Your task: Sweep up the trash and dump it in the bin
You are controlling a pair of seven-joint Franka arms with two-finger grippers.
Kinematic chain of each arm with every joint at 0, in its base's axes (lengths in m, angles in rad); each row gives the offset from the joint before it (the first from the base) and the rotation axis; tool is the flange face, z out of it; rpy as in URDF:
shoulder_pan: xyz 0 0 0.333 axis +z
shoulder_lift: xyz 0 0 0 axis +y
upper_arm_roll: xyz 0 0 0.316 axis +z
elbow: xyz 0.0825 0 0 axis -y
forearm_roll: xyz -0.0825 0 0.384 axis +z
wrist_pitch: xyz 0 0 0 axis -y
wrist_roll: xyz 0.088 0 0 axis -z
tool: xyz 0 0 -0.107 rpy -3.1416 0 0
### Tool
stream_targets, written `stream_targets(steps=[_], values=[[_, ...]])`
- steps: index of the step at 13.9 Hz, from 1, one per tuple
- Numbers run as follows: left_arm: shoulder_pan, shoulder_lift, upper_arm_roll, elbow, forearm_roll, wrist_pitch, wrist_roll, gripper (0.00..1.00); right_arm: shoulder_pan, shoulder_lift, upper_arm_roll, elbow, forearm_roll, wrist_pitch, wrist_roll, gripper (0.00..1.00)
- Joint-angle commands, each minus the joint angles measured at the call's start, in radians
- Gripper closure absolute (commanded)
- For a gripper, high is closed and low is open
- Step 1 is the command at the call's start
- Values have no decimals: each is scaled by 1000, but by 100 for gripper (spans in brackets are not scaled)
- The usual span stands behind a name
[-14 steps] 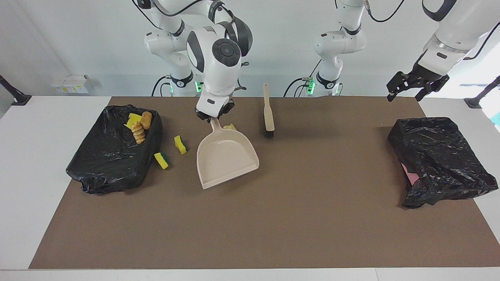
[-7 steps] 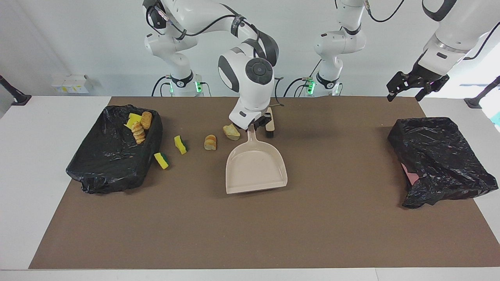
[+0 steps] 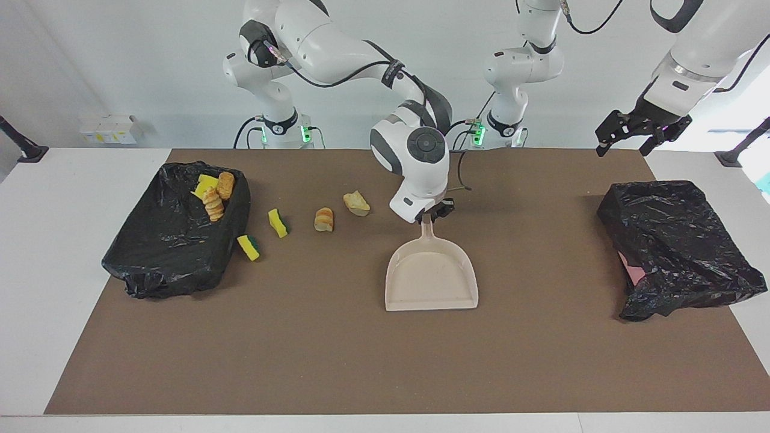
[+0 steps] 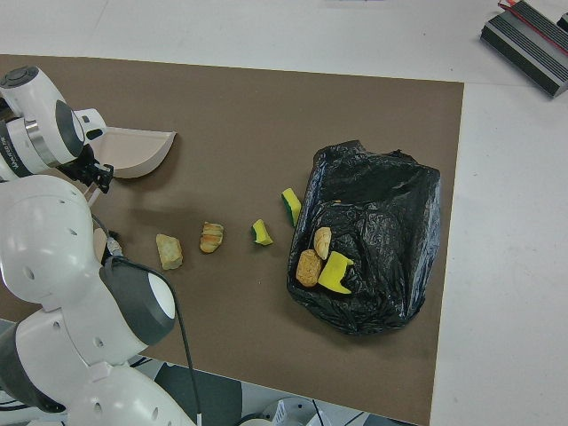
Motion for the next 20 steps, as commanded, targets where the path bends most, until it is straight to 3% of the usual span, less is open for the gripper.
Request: stream_targets(steps=[1,4,8,9,15,20], values=[[9,-23,-5,-23,15,-2,-4,0,-6,-7,-2,-30,19,17,13,89],[9,-23,-5,-23,15,-2,-3,0,-6,-16,-2,-32,2,10,14,67],[9,-23,-5,-23,17,-2,-3,0,-12,-39,-4,-38,1,-36,14,53],[9,-23,-5,-23,15,-2,-4,0,-14,-50,-4,-41,1,-50,11,44],[-6,-17,-11,-19,12,18,11,0,-9,-131,-4,-101,-1,-134,7,41],[-107,-2,-33,-57,14,85,-10,0,2,-341,-2,-357,5,-135,-32,42]])
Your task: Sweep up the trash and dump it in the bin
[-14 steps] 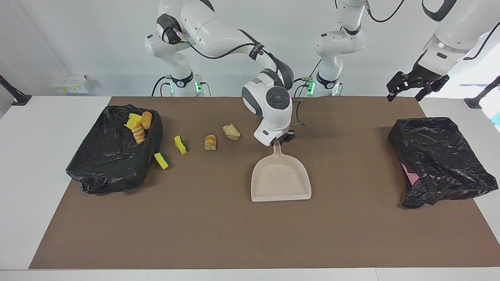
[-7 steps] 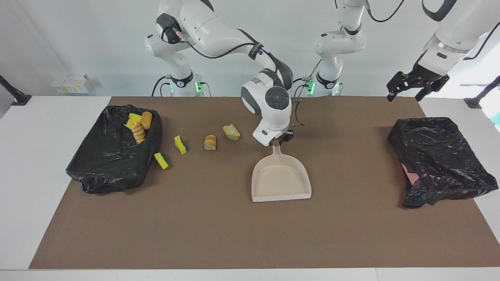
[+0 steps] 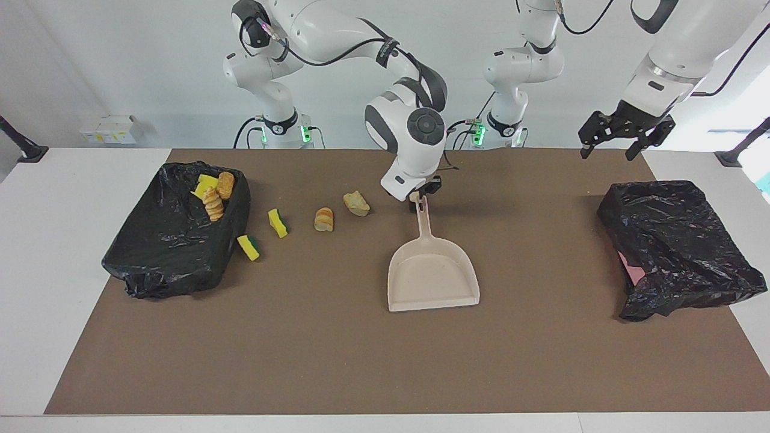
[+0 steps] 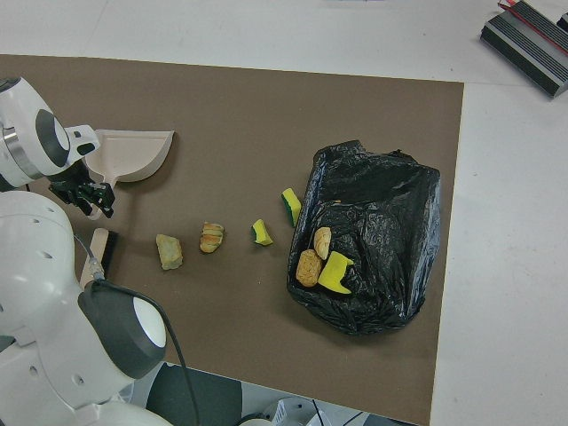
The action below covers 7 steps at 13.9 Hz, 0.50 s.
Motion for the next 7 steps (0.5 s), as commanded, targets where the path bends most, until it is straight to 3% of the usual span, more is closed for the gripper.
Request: stream_targets(steps=[1,4,7], values=[[-53,15,10,-33,14,48,-33,0,0,-147,2,-207,16,60,-38,42],[-130,77,10,-33,14,108,-62,0,55,-251,8,-416,91,270,-20,41],[-197,143,10,-33,14,168,-133,0,116,-283,8,-477,143,289,-15,41]])
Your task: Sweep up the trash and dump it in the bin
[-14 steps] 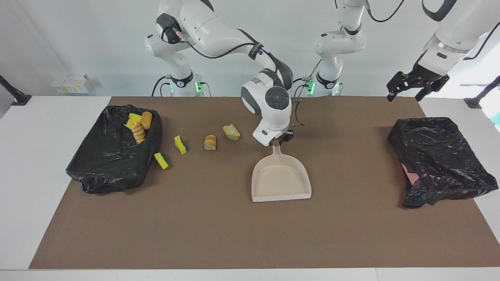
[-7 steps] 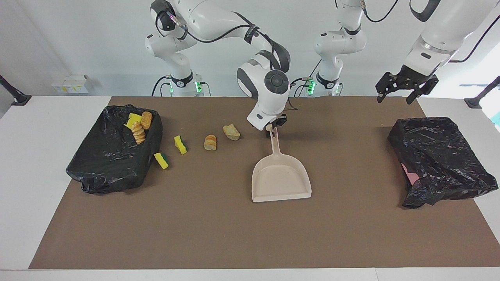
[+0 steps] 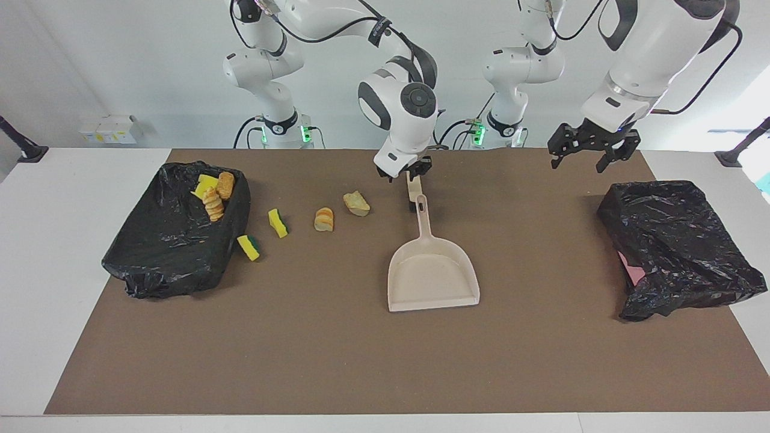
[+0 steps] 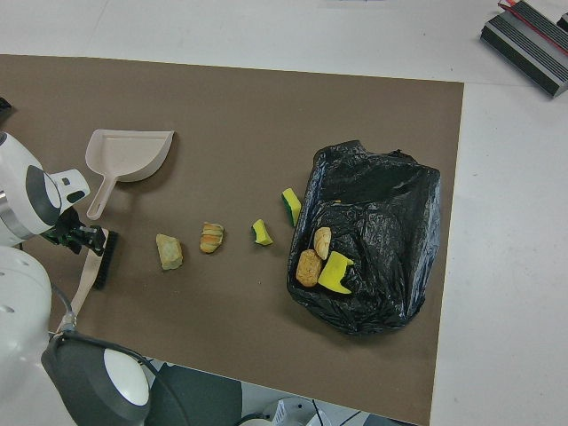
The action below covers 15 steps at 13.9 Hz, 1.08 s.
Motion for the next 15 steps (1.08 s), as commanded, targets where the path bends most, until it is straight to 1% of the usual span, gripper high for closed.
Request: stream_targets(steps=[1,3,6,7,9,11,13,14,15], values=[[-71,57,13,-2,15,65,-82,0,42,-67,-1,-97,59,31,-9,41],[-110,95,13,-2,14,108,-119,0,60,-84,-1,-132,97,32,-10,41],[-185,174,13,-5,14,190,-223,0,82,-87,-1,-154,151,42,-14,43],[-208,195,13,-12,14,229,-250,0,101,-87,-1,-174,154,74,-11,44],[-245,226,13,-26,14,272,-284,0,126,-96,-1,-209,168,98,-10,45],[-280,249,13,-60,14,328,-356,0,128,-98,-1,-212,194,98,-10,48],[-311,243,12,-138,12,384,-393,0,128,-102,-1,-218,220,97,-10,53],[-320,238,12,-169,11,399,-416,0,128,-105,-1,-231,226,98,-14,60],[-340,235,12,-195,9,416,-445,0,129,-110,-1,-232,226,98,-12,73]])
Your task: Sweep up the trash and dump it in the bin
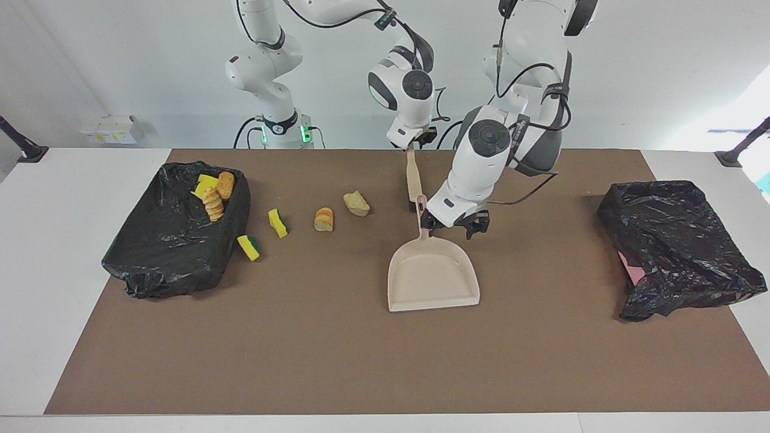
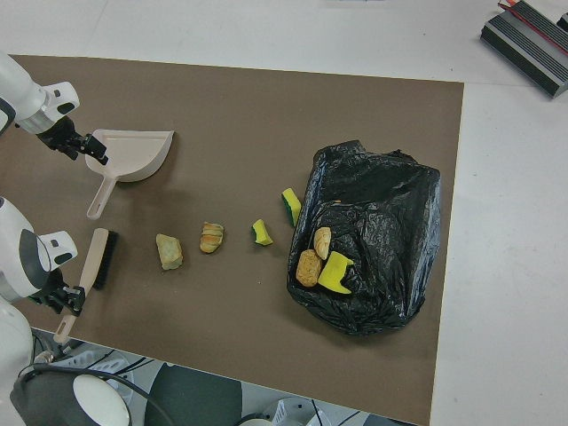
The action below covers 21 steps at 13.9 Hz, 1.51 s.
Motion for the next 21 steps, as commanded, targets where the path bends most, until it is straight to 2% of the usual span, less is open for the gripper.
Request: stream_targets(steps=[1,2,3,7,8,9,10,11,13,15,18,21], values=[[-45,-38,11,-108,8,66,-71,0,2,-40,0,-43,35,20,-13,86],[-57,-41,8,-130,5,74,-82,0,7,-40,0,-43,35,20,-11,95],[-65,-44,8,-142,-17,75,-93,0,7,-40,0,-43,35,18,-8,100],[-75,-55,6,-144,-43,51,-91,0,-4,-30,-3,-6,35,0,16,100],[-77,-55,6,-144,-43,48,-90,17,-14,-43,-8,-3,33,-31,23,100],[-77,-55,6,-144,-44,48,-91,53,-36,-64,-11,12,18,-104,21,100],[-77,-55,6,-144,-44,46,-91,83,-71,-96,-14,21,12,-185,12,100],[-77,-55,6,-144,-49,43,-94,100,-118,-139,-12,24,-17,-260,6,100],[-74,-56,8,-144,-87,34,-93,100,-200,-202,-11,23,-100,-386,-61,100],[-57,-70,9,-130,-87,9,-74,100,-244,-204,-11,21,-193,-469,-121,100],[-13,-108,18,-127,-87,-12,28,100,-326,-198,-8,14,-275,-511,-193,100],[70,-156,18,-128,-86,-46,230,100,-421,-187,-8,6,-301,-514,-313,100]])
